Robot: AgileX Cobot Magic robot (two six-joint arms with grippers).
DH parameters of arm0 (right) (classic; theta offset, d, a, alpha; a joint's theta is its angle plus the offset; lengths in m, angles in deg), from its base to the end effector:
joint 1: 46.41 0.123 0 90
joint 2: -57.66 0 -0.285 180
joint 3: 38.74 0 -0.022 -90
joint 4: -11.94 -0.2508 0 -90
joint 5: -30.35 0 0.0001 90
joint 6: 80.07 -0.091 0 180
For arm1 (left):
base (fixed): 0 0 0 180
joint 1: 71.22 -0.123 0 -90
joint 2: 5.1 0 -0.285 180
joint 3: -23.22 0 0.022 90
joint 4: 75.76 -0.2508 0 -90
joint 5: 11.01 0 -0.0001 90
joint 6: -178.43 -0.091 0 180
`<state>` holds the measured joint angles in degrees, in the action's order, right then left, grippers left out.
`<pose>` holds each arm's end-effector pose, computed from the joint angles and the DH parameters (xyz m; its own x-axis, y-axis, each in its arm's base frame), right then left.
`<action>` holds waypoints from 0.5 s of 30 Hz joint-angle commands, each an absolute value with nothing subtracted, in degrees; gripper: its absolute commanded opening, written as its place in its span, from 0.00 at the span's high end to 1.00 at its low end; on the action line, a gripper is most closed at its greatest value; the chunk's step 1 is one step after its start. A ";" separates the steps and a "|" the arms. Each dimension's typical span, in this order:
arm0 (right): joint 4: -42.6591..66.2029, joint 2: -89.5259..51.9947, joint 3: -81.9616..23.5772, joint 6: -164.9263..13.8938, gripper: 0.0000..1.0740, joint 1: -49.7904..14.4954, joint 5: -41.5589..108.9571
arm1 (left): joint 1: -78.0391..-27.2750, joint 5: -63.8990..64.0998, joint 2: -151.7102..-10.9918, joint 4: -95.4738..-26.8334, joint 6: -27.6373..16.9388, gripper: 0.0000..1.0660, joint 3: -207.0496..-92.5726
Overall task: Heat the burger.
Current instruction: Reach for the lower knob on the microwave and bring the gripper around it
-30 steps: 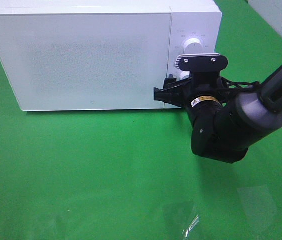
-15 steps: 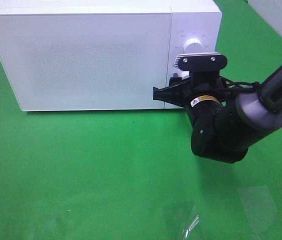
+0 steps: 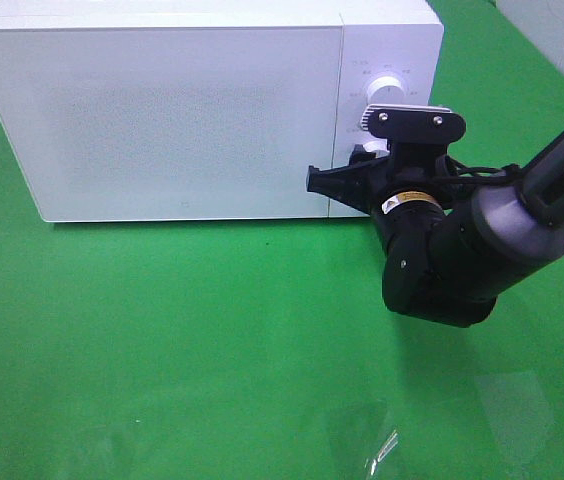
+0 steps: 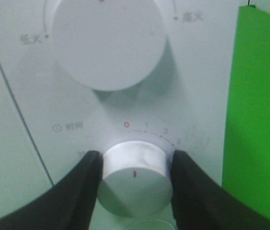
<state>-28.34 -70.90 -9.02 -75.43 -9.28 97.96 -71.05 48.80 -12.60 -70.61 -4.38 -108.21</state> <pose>0.3225 0.1760 0.1125 -0.0923 0.1606 -0.9827 0.0109 0.9870 0.1603 -0.0051 -0.0070 0.2789 -0.4346 0.0050 -0.9006 0.0745 0.9968 -0.0304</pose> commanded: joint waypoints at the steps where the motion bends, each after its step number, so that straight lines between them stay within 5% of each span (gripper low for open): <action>1: -25.99 -70.96 -9.88 -90.33 1.00 -9.63 97.27 | -71.34 48.34 -11.45 -70.55 -4.49 0.08 -108.04; 15: -21.29 -70.96 -9.88 -146.99 1.00 -9.68 97.84 | -71.34 48.34 -11.45 -70.55 -4.49 0.08 -108.04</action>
<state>-26.96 -70.90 -8.34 -142.98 -9.34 98.19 -71.05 48.80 -12.60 -70.61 -4.38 -108.21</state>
